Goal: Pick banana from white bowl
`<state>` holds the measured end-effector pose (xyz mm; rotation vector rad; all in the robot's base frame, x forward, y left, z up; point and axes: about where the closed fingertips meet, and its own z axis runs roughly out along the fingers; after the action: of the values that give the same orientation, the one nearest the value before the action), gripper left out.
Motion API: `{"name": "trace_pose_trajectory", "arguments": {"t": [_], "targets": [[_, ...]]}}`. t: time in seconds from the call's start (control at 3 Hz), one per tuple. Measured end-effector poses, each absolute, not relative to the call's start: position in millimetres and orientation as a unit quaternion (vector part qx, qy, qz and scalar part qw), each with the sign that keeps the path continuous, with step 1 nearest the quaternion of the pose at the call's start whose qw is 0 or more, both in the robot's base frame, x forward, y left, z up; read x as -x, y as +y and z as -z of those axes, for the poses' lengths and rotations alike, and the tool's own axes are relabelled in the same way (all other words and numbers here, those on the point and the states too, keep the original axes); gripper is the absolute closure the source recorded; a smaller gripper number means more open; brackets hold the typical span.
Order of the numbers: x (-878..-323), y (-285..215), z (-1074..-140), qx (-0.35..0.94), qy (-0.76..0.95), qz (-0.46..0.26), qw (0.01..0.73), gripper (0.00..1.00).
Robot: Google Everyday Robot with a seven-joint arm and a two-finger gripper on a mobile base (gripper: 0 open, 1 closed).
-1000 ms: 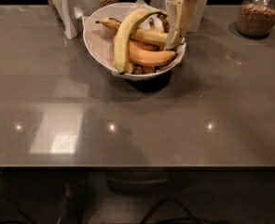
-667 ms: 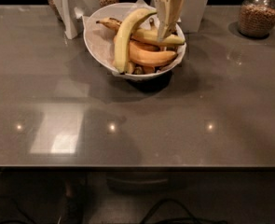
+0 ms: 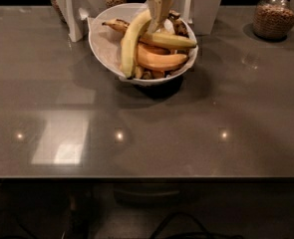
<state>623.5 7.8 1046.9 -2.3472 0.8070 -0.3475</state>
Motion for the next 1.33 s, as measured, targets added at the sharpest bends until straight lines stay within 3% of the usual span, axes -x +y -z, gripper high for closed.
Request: {"name": "trace_pose_trajectory", "arguments": {"t": [1.33], "targets": [[-656.8,2.8,-986.4,0.913,0.312,0.114,0.237,0.28]]}}
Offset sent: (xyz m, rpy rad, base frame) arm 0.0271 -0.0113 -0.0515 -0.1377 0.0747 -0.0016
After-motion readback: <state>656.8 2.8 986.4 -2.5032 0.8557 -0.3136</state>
